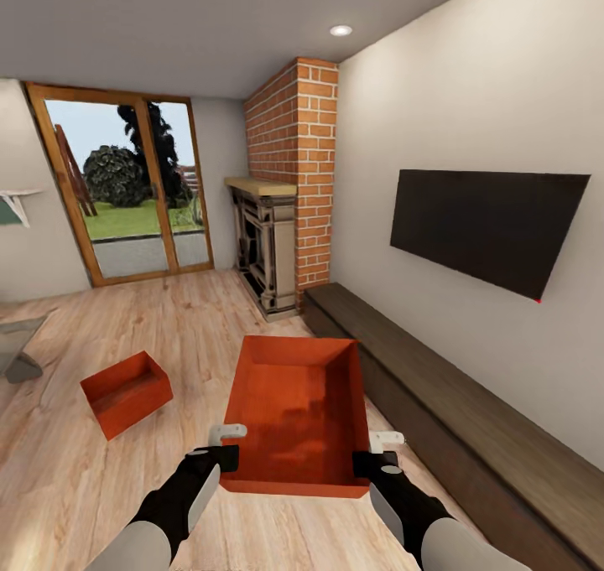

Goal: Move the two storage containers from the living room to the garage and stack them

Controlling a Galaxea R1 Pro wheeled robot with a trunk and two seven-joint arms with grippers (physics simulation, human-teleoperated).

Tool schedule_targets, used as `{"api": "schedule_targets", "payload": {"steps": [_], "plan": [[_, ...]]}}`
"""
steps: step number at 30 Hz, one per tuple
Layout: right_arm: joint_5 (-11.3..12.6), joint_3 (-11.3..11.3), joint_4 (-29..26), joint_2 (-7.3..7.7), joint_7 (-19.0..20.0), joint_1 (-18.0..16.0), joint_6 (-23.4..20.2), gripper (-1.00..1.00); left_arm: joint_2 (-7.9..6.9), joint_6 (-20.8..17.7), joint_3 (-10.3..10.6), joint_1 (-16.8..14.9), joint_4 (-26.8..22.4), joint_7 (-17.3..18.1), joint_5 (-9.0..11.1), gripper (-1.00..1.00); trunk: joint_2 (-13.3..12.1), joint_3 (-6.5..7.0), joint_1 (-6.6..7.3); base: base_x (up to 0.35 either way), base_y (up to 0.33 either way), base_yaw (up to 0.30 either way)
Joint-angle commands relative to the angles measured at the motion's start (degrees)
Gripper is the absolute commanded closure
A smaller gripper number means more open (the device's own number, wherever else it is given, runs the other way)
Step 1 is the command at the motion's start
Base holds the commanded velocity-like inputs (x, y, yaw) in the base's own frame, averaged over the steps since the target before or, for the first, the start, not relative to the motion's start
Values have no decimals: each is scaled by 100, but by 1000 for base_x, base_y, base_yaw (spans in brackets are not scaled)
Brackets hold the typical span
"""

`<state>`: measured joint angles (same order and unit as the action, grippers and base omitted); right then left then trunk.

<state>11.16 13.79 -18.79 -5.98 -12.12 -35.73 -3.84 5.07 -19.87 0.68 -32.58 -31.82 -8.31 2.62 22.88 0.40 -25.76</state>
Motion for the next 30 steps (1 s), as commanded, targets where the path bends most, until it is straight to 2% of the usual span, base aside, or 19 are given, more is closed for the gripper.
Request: {"api": "schedule_targets", "payload": {"steps": [1,30], "plan": [[-7,-34,-10,-17,-133,4,-32,100,12,-44,-86,-3,-15,-109,-139,100,4,-2,-2,0,0,267],[0,-40,-10,-17,-133,4,-33,100,12,-44,-86,-3,20,-109,-139,100,4,-2,-2,0,0,267]]}}
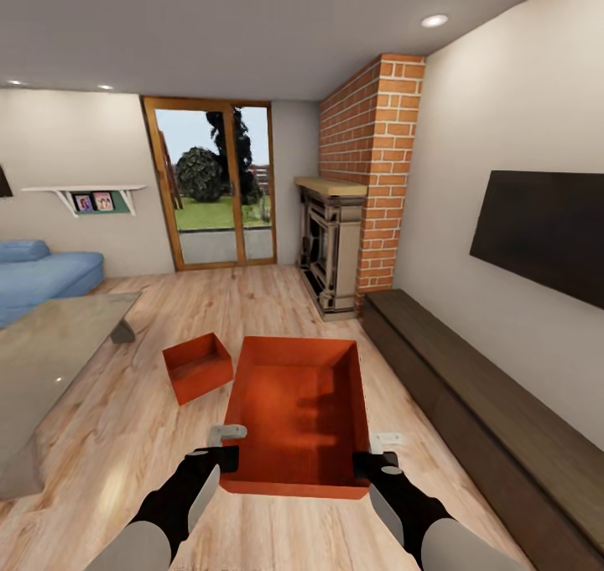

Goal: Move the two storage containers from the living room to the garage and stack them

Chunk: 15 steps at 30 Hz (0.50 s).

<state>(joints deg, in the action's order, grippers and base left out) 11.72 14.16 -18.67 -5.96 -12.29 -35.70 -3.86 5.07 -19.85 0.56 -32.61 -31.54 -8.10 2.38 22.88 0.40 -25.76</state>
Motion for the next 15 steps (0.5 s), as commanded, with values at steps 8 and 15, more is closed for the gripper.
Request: {"api": "schedule_targets", "payload": {"steps": [8,15], "plan": [[-56,-71,-22,-20,-115,1,-27,100,12,-46,-74,0,7,-130,-115,100,4,-2,-2,0,0,267],[-56,-71,-22,-20,-115,1,-27,100,12,-46,-74,0,7,-130,-115,100,4,-2,-2,0,0,267]]}}
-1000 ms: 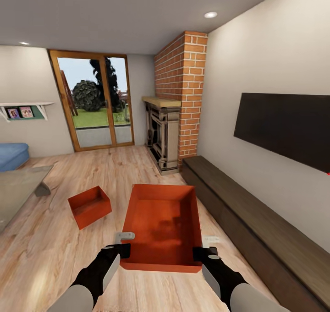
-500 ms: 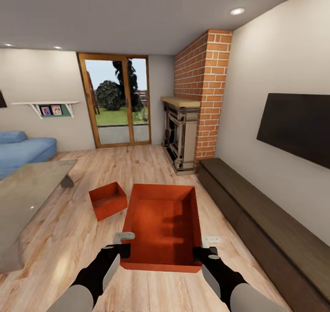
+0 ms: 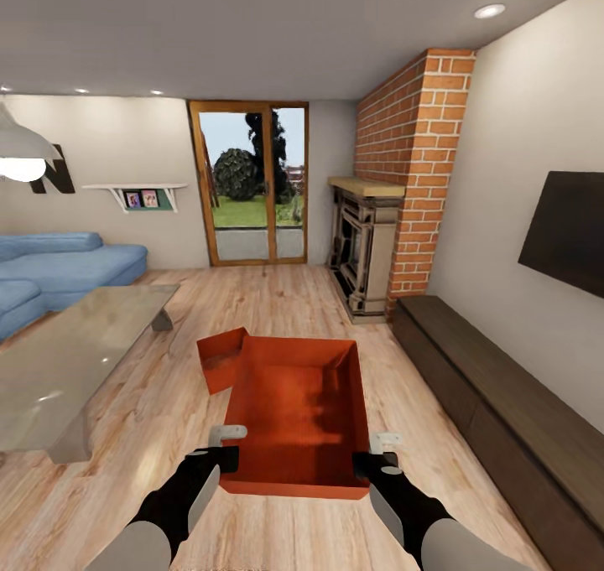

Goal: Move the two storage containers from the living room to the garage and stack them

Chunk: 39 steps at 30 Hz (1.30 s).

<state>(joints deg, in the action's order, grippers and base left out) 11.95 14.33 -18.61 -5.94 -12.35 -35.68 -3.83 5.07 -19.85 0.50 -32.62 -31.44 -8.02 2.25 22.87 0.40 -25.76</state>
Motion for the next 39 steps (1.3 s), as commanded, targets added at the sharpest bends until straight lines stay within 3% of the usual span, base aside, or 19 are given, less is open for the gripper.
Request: {"api": "schedule_targets", "payload": {"steps": [1,39], "plan": [[-79,-88,-28,-21,-110,0,-31,100,11,-46,-68,1,-4,-138,-102,100,5,-2,-2,0,0,267],[-83,-88,-28,-21,-118,0,-32,100,11,-46,-68,1,-16,-138,-102,100,5,99,-2,0,0,270]]}}
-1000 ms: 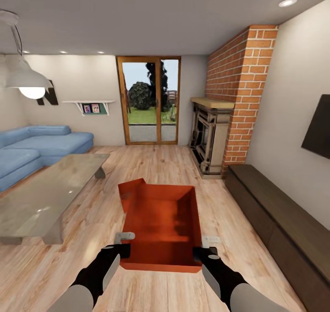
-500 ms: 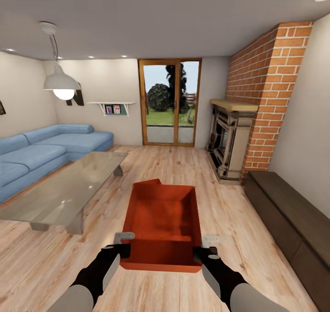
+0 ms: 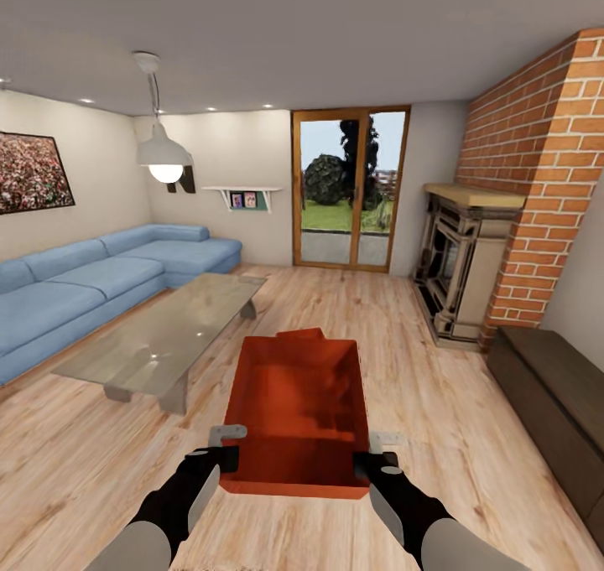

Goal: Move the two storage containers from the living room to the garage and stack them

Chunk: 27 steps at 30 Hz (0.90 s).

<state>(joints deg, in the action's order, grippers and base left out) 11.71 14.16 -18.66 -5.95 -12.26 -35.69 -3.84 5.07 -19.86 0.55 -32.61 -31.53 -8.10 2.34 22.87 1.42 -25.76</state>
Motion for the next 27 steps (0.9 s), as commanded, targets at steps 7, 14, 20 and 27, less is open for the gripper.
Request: {"api": "schedule_targets", "payload": {"steps": [7,14,20,27], "plan": [[-55,-71,-17,-20,-127,1,-28,100,12,-45,-72,0,-9,-130,-111,100,5,-2,-2,0,0,285],[-55,-77,-17,-20,-127,1,-29,100,12,-45,-72,0,-11,-130,-111,100,5,-2,-2,0,0,287],[-55,-80,-18,-20,-127,1,-30,100,12,-45,-72,0,5,-130,-111,100,5,-2,-2,0,0,287],[-55,-79,-17,-20,-127,1,-30,100,-18,-45,-72,0,23,-130,-111,100,5,-2,-2,0,0,287]]}}
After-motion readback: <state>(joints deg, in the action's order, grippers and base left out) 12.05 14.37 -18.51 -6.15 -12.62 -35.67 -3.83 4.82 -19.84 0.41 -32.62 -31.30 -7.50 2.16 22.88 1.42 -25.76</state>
